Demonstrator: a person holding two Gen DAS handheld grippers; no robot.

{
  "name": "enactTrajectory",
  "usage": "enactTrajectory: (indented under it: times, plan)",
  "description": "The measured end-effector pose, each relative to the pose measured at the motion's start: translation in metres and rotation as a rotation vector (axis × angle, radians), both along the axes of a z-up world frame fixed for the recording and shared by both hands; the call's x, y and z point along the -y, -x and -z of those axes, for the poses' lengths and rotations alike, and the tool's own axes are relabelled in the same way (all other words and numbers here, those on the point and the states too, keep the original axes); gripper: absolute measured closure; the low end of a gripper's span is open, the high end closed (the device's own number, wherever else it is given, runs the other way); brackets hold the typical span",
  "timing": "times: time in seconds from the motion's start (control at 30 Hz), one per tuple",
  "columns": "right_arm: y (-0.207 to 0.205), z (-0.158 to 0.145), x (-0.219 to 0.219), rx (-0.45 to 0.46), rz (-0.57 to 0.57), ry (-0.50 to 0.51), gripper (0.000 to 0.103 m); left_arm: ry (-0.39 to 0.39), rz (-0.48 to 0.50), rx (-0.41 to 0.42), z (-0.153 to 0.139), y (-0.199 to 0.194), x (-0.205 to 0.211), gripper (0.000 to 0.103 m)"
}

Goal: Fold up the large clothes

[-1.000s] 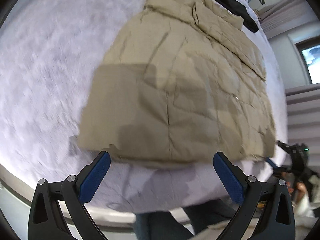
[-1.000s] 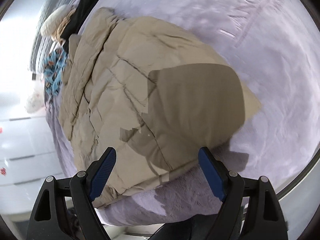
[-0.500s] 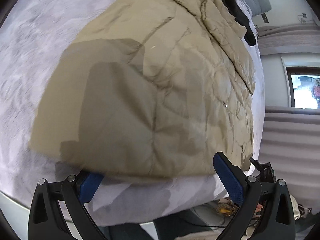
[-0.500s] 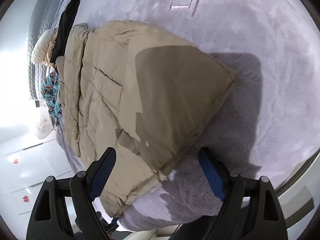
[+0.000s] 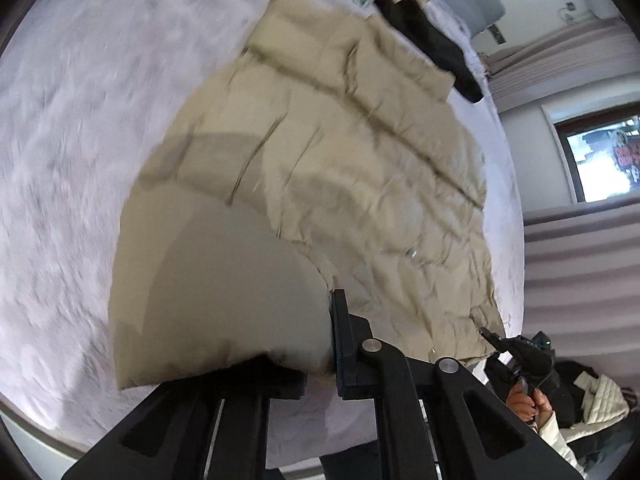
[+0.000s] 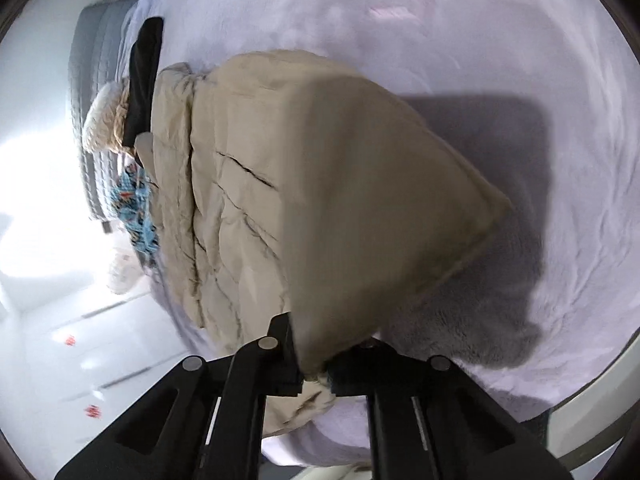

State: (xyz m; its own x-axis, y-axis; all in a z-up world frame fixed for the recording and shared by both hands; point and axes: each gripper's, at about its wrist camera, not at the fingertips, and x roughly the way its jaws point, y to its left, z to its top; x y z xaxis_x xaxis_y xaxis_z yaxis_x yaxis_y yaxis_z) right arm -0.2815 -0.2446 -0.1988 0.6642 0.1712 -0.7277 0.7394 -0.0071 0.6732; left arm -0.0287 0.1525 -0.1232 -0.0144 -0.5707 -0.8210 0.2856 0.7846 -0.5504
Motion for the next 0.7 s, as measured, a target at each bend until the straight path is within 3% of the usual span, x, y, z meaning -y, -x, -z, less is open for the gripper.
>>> enactTrajectory:
  times: [0.27, 0.43, 0.57, 0.7]
  plan:
    - [-0.069, -0.086, 0.033, 0.069, -0.22, 0.202, 0.096, -0.011, -0.015, 0.216, -0.08, -0.049, 0.044, 0.092]
    - [-0.138, -0.141, 0.073, 0.138, -0.352, 0.315, 0.096, -0.064, -0.036, 0.372, -0.129, -0.108, 0.092, 0.092]
    - [-0.202, -0.169, 0.109, 0.148, -0.438, 0.382, 0.096, -0.124, -0.087, 0.457, -0.141, -0.163, 0.132, 0.092]
    - [-0.278, -0.175, 0.134, 0.115, -0.523, 0.466, 0.096, -0.195, -0.143, 0.468, -0.118, -0.217, 0.16, 0.092]
